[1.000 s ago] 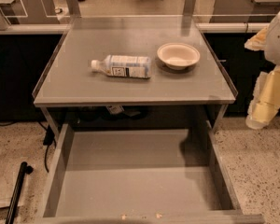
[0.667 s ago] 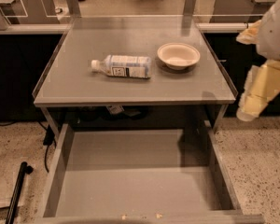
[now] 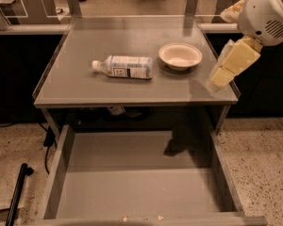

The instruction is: Place blue plastic bottle into top drawer

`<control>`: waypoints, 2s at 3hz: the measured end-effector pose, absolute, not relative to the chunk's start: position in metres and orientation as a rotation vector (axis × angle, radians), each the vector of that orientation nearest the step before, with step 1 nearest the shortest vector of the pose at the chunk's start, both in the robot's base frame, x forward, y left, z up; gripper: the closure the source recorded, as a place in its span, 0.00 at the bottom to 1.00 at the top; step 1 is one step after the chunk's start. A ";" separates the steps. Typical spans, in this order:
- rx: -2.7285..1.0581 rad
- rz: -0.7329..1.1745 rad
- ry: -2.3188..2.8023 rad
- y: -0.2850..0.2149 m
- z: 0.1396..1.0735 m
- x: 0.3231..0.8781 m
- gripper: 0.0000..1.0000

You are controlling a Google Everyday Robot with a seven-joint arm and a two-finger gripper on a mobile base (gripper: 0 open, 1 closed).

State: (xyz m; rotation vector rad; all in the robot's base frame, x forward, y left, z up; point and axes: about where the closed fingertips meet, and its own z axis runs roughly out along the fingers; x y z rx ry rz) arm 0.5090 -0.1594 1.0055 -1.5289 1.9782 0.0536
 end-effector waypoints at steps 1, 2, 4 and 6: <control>-1.529 0.054 1.978 -0.159 1.005 0.509 0.00; -1.574 0.060 1.916 -0.136 0.999 0.519 0.00; -1.678 0.081 1.792 -0.071 0.956 0.558 0.00; -1.702 0.122 1.790 -0.031 0.911 0.613 0.00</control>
Offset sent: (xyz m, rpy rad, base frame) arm 0.0199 0.0415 -0.0148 0.0089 -0.0418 0.0986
